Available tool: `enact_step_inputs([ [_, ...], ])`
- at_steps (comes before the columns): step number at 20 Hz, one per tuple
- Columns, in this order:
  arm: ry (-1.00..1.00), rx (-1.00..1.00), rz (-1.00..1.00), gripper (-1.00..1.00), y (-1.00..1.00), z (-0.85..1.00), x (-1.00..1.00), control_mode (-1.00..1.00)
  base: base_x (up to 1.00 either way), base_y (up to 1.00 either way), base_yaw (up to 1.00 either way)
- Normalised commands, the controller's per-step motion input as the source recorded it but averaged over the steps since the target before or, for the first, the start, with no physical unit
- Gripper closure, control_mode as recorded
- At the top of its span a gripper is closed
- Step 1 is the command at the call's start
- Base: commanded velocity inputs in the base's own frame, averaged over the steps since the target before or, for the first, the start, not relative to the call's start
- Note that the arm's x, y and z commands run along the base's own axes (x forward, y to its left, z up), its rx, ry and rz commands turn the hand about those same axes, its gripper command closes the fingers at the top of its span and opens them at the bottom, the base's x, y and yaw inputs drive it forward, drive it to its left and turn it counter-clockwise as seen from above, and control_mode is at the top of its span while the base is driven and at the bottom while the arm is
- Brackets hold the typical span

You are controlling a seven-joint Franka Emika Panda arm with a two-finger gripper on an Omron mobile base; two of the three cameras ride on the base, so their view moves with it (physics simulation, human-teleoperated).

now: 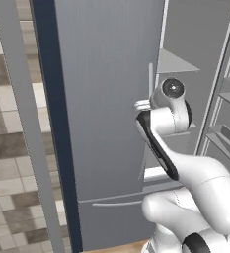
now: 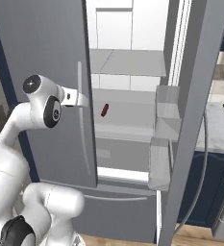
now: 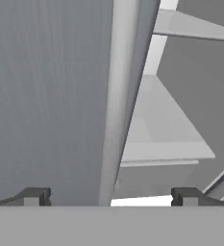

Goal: Move the hot dog bun to the plate on the dining table and place the condiment next to that plate. Then navigate to the fridge and take the sausage and place it on the plate as well.

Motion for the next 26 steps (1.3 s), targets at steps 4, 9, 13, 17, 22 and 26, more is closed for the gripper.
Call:
enact_step_inputs([
  [4, -0.03, 0.07, 0.0, -1.0, -0.14, -0.13, 0.71, -1.0, 0.0, 0.0, 0.0],
  [9, 0.0, 0.07, 0.0, -1.0, -0.11, -0.02, 0.59, -1.0, 0.0, 0.0, 0.0],
  [13, 0.03, 0.06, 0.0, 1.0, 0.0, -0.08, 0.33, -1.0, 0.0, 0.0, 0.0],
  [17, 0.02, 0.03, 0.0, 1.0, 0.0, -0.15, 0.17, -1.0, 0.0, 0.0, 0.0],
  [22, 0.01, 0.0, 0.02, 1.0, 0.25, -0.09, -0.09, -1.0, 0.0, 0.0, 0.0],
  [26, 0.0, 0.0, 0.06, 1.0, 0.67, 0.01, -0.9, -1.0, 0.0, 0.0, 0.0],
])
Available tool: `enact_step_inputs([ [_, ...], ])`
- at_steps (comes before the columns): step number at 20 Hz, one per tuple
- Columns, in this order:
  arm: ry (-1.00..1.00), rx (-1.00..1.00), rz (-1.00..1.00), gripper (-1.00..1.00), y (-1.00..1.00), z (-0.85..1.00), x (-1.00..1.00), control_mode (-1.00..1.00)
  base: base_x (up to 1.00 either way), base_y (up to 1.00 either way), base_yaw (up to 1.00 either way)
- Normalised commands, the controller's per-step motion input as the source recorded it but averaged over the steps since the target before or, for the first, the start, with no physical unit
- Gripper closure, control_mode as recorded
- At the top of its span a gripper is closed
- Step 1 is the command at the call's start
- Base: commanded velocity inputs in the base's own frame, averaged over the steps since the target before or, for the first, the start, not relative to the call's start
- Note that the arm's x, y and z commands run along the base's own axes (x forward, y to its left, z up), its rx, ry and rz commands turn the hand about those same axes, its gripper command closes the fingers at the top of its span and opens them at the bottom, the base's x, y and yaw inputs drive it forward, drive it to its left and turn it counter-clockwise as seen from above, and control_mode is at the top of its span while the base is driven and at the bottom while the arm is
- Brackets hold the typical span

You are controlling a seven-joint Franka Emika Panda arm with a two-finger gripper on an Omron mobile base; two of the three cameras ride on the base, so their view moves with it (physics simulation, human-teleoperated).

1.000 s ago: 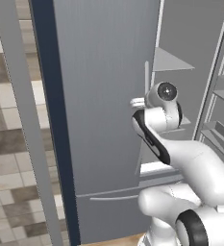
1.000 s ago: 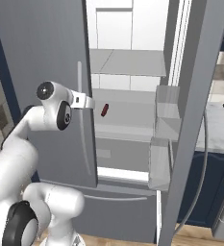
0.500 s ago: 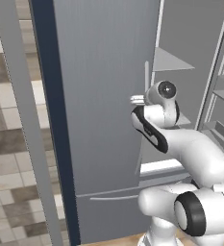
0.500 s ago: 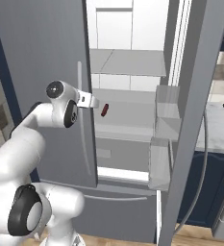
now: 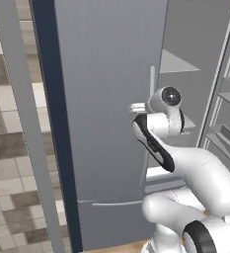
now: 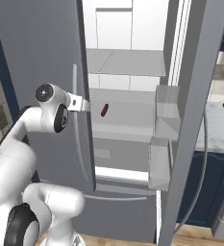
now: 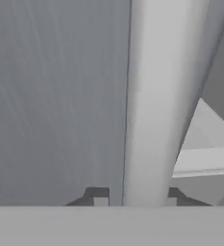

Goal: Move the hot dog bun to the plate on the dining table and place the condiment next to that plate. Then navigate to the fridge and take the sausage and place it on the plate as well.

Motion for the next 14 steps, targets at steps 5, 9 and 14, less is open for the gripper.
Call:
enact_step_inputs([
  [5, 0.0, 0.0, 0.08, 1.0, 0.62, 0.17, -1.0, -1.0, 0.0, 0.0, 0.0],
  [9, 0.04, 0.0, 0.08, 1.0, 0.81, 0.22, -1.0, -1.0, 0.0, 0.0, 0.0],
  [14, 0.17, 0.0, 0.1, 1.0, 0.97, 0.27, -0.94, -1.0, 0.0, 0.0, 0.0],
])
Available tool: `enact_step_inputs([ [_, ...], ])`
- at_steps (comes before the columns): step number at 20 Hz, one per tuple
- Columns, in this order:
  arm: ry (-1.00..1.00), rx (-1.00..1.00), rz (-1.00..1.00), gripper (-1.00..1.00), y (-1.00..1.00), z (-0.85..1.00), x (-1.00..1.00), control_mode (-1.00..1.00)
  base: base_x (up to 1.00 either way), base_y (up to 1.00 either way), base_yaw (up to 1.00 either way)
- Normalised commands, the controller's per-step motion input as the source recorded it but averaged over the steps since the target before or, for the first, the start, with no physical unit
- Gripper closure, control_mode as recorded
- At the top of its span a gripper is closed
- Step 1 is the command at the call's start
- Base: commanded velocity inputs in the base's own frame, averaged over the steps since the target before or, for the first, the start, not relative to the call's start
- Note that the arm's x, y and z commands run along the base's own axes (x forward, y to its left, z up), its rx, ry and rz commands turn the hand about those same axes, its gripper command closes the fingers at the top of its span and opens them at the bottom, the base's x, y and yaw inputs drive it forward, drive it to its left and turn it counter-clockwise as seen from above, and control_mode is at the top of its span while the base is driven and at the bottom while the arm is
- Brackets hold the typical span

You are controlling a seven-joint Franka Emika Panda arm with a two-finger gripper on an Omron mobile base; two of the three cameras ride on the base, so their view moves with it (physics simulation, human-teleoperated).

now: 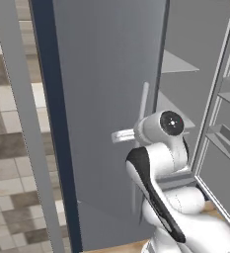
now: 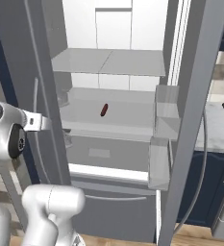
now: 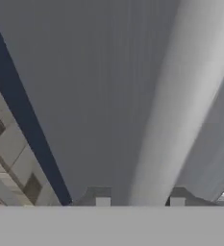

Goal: Move the hot dog bun to the plate on the dining table and place the condiment next to that plate. Then navigate to the fridge and take the sausage and place it on the plate as well.

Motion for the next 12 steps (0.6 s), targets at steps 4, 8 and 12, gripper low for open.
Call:
enact_step_inputs([
  [4, 0.18, 0.0, 0.1, -1.0, 1.0, 0.29, -0.84, -1.0, 0.0, 0.0, 0.0],
  [8, 0.03, 0.01, 0.1, -1.0, 0.19, 0.39, -0.9, -1.0, 0.0, 0.0, 0.0],
  [12, -0.06, 0.17, 0.05, -1.0, -0.94, 0.46, -1.0, -1.0, 0.0, 0.0, 0.0],
])
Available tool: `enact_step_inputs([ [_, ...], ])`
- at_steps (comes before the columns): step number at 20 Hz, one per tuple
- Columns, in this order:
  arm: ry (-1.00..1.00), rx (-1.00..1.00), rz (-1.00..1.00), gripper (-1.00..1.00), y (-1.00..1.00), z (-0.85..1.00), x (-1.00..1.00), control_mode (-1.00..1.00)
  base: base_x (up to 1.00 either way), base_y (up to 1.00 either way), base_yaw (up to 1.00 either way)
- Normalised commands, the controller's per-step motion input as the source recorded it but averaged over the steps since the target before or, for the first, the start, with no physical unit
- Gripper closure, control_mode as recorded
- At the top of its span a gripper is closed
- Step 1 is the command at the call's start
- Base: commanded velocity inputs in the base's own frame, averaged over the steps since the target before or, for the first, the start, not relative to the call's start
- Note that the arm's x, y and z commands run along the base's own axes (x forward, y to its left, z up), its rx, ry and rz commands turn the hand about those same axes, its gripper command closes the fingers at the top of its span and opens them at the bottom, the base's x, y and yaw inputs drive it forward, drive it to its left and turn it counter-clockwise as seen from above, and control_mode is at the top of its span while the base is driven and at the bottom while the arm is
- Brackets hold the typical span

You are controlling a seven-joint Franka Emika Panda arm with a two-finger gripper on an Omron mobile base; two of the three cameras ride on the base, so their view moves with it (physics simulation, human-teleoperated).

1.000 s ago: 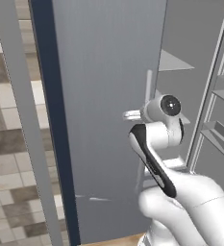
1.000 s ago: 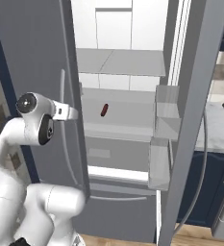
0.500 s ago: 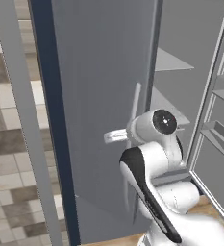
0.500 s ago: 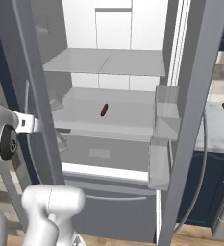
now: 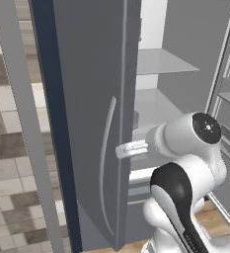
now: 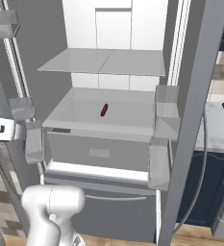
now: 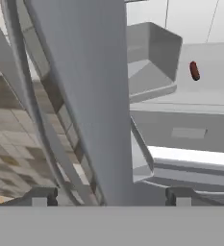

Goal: Move the hot dog bun to the plate on the dining table and place the condiment next to that plate. Then navigate to the fridge and take the sausage and place it on the plate as well.

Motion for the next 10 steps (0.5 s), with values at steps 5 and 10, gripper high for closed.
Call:
enact_step_inputs([
  [5, 0.0, 0.18, 0.0, -1.0, -1.0, 0.22, -0.43, -1.0, 0.0, 0.0, 0.0],
  [10, 0.02, 0.14, 0.0, -1.0, -0.38, 0.03, 0.86, -1.0, 0.0, 0.0, 0.0],
])
